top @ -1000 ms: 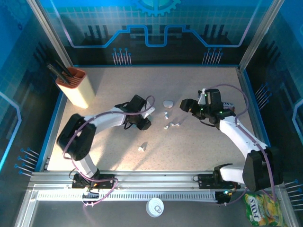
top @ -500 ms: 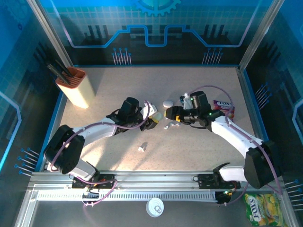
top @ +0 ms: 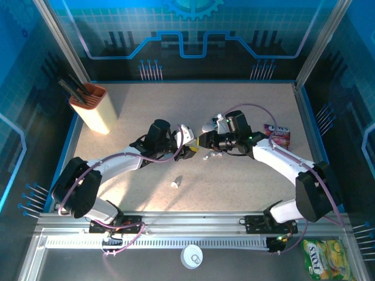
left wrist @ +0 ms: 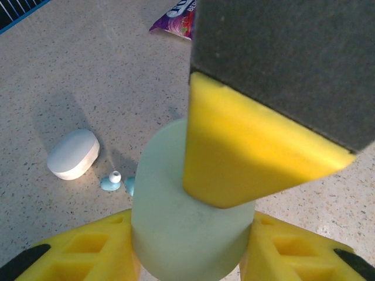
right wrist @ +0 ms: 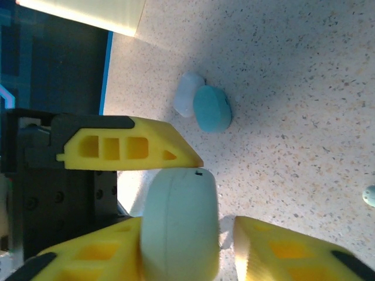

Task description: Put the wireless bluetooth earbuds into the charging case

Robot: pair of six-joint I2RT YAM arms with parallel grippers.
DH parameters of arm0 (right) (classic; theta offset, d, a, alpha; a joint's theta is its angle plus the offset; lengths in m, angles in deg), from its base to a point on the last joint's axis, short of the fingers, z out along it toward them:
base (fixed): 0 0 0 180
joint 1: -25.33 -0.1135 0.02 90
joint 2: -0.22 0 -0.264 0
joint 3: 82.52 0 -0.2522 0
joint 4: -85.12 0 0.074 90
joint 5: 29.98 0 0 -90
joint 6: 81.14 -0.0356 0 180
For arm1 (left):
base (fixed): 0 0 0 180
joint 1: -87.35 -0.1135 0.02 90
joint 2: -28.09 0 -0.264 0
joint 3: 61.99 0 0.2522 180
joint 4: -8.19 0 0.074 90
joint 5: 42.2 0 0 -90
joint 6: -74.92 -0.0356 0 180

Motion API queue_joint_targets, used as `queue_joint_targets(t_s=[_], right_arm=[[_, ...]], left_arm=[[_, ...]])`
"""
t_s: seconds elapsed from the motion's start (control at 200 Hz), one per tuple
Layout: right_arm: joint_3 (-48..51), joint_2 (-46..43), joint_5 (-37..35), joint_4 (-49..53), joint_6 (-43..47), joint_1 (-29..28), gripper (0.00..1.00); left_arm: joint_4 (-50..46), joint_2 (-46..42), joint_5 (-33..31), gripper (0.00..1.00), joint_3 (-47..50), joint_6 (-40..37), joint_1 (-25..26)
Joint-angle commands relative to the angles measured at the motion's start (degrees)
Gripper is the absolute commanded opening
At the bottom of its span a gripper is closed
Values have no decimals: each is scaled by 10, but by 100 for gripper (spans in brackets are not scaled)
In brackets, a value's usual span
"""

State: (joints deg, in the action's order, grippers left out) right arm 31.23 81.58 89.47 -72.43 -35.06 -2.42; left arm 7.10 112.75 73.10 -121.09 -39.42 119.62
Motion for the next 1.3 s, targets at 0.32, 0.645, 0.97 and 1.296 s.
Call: queue_joint_targets(t_s=[0.32,0.645,0.97,1.296], right_arm=[[-15,6,-8,-1,3,-3,40],[-8,-3,0,-15,-13,-1,21],[45,-101,50,-82,-89,32,18],[137,-189,95,-289,-277,67,11]], left_arm=[[-5,-14,12,43,11,-32,5],[41,-14,2,58,29,-18,5],[313,-15,39,91,109,106,-3],[601,44,78,88,133,243,-5]])
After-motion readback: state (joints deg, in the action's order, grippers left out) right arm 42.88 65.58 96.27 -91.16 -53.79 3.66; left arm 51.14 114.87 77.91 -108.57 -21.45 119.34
